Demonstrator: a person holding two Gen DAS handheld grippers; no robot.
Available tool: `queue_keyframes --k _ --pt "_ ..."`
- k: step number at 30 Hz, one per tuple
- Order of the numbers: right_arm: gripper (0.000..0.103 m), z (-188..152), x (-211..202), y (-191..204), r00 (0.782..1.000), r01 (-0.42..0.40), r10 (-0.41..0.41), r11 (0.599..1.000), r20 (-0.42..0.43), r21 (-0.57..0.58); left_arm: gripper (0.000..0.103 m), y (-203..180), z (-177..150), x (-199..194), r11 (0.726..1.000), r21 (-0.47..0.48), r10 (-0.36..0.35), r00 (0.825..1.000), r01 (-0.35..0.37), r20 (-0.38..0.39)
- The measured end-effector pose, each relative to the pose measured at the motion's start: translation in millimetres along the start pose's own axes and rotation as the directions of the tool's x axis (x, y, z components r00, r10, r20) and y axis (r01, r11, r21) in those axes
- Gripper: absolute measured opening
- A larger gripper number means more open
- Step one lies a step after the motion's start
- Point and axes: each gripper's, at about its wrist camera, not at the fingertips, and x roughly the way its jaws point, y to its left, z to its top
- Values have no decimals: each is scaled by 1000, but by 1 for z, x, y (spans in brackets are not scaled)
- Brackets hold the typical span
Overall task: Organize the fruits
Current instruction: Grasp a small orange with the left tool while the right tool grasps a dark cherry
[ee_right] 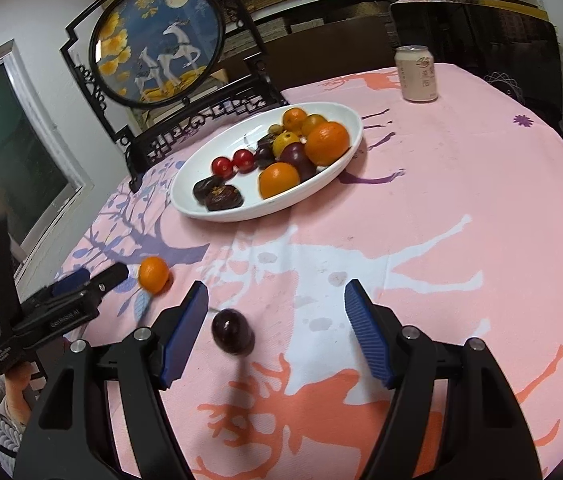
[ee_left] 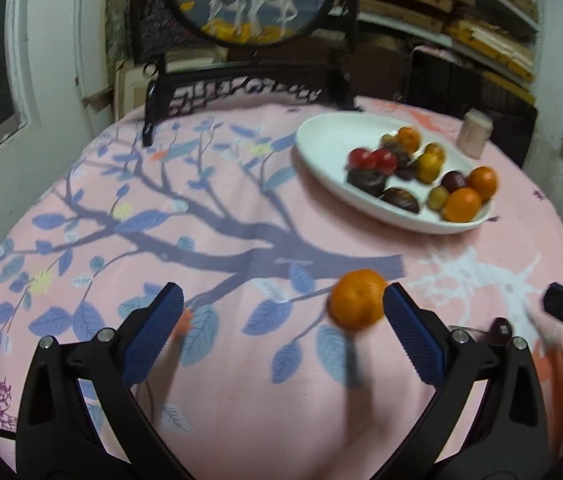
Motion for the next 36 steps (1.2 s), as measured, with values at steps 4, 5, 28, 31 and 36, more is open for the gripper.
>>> queue_keyframes --k 4,5,28,31,36 --pt "71 -8 8 20 999 -9 4 994 -42 -108 101 -16 -3 1 997 77 21 1000 -21 -2" --pt "71 -10 9 24 999 -10 3 992 -48 -128 101 -17 -4 3 996 82 21 1000 -20 -11" --pt "27 -6 13 18 999 27 -30 994 -30 -108 101 -30 -8 9 991 126 -41 997 48 -58" --pt "27 -4 13 14 999 14 -17 997 -35 -82 101 -35 -7 15 988 135 -66 995 76 -78" --pt "27 -6 14 18 999 11 -15 995 -41 -96 100 -39 -4 29 988 121 -79 989 93 -122"
